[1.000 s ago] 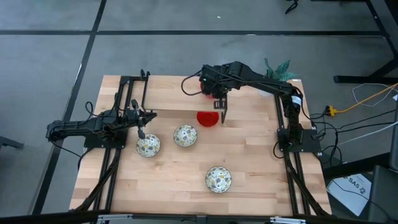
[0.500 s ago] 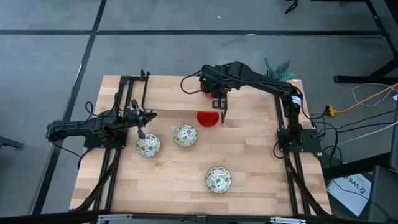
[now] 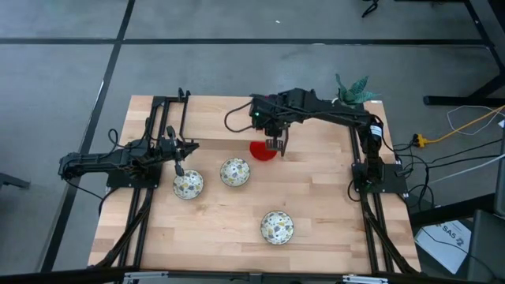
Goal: Pick & Place Mini bowls
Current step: Stack the red bowl on the red bowl on the shelf
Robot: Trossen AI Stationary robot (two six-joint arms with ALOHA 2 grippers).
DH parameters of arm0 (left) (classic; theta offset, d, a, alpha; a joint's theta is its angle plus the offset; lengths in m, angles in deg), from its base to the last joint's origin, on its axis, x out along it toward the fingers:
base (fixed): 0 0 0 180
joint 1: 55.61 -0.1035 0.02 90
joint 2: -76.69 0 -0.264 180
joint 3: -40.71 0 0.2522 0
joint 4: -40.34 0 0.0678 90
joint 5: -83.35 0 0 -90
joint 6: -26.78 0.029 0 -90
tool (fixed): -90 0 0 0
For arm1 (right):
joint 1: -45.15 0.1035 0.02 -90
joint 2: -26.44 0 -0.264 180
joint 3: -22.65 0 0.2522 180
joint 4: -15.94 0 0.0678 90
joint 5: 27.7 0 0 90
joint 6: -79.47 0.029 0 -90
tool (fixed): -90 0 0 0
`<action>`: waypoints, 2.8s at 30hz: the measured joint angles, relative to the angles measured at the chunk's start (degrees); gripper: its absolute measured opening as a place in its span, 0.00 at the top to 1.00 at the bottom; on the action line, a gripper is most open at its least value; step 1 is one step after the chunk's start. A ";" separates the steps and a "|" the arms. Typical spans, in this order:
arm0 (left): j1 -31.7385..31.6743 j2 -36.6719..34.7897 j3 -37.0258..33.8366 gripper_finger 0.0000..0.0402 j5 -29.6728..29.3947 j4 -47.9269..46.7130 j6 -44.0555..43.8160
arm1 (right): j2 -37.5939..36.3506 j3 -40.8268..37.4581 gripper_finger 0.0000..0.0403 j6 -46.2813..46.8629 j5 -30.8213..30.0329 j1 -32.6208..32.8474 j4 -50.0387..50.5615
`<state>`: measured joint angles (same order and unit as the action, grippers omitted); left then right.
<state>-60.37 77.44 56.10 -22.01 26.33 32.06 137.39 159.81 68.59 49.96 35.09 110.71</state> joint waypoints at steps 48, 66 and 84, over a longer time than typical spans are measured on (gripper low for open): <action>0.00 0.00 0.01 0.95 -0.01 0.02 0.00 | -0.03 -26.90 0.80 30.54 8.97 24.30 -9.95; 0.01 0.00 0.00 0.95 0.01 0.00 0.00 | -0.01 -43.46 0.80 22.04 -28.52 26.66 -39.08; 0.00 0.01 0.02 0.95 0.01 0.00 0.00 | -0.01 -45.04 0.80 17.89 -28.03 20.29 -46.22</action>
<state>-60.37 77.44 56.11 -22.00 26.33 32.06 137.38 114.78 86.48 21.93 55.39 64.50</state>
